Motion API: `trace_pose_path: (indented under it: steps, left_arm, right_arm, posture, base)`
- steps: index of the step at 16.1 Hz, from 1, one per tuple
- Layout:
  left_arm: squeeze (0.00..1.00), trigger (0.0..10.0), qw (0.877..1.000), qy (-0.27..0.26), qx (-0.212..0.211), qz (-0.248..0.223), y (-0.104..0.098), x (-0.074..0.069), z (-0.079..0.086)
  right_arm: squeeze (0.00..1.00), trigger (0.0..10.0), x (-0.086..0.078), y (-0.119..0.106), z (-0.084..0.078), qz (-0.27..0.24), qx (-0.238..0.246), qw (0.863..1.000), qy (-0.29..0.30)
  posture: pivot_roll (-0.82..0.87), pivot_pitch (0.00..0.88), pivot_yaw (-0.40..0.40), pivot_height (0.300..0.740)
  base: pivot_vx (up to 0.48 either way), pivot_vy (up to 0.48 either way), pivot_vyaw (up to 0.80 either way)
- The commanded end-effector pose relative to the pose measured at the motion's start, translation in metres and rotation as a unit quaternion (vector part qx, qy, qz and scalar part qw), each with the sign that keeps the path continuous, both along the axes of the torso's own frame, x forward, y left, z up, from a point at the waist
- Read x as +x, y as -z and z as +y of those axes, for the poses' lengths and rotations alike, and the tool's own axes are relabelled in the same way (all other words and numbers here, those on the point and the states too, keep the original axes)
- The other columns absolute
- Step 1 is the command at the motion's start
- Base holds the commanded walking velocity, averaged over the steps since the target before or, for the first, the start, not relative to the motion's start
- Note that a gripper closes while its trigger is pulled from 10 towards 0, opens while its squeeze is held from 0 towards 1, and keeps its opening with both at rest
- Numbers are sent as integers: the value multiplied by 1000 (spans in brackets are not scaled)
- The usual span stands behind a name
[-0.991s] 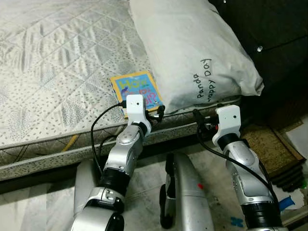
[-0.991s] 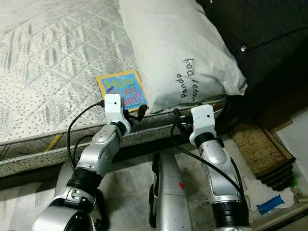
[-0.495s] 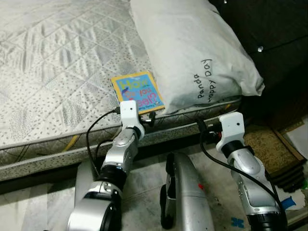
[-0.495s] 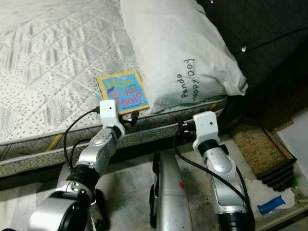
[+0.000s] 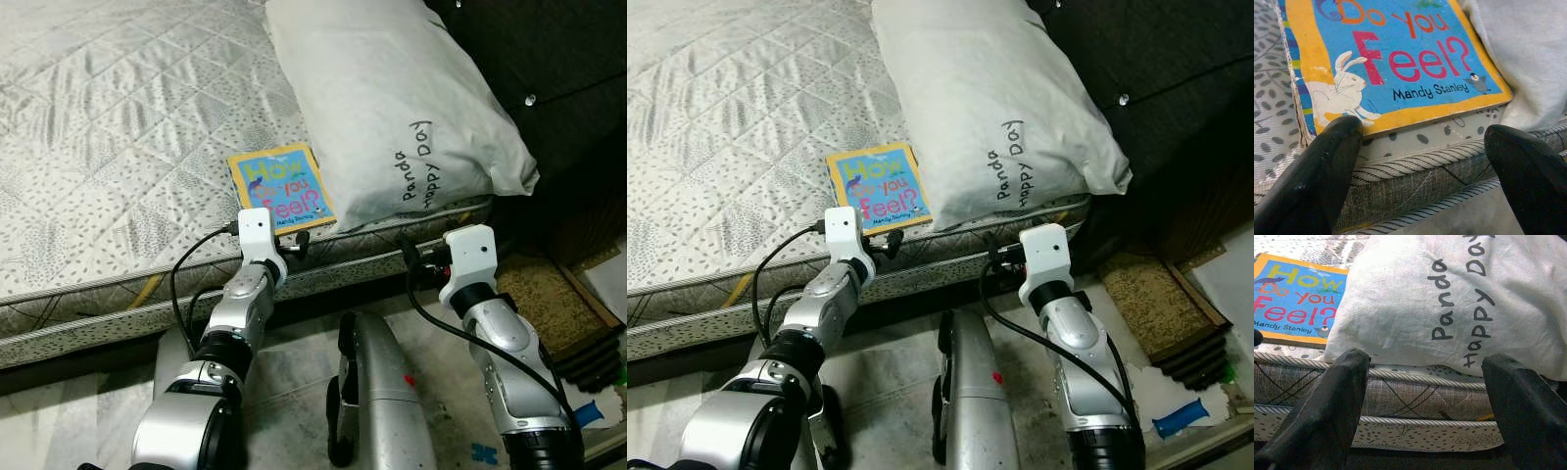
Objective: Clean up the room
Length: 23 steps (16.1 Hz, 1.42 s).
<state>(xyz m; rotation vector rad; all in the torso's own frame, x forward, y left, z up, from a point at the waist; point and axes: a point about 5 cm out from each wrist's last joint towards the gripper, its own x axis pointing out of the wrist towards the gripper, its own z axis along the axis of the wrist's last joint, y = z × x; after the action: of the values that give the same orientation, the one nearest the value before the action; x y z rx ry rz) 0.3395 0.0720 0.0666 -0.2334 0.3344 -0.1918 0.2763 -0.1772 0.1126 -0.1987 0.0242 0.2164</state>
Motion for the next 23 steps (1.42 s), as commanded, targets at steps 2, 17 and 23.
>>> trace_pose_path:
  steps: [2,17,23]
  left_arm:
    - [0,10000,1000,24,18,-6,0,-2,-10]
    - [0,10000,999,-5,27,34,17,-4,15]
    - [0,10000,999,-18,35,29,14,0,25]
  right_arm:
    - [0,10000,1,-2,-1,-2,-2,1000,2]
    - [0,10000,5,-4,1,-6,1,1000,6]
    - [0,10000,6,-3,1,-6,1,1000,7]
  posture:
    - [-171,154,-87,541]
    - [-172,151,-83,541]
    - [-169,144,-82,541]
  base:
    - [0,0,0]
    - [0,0,0]
    - [0,0,0]
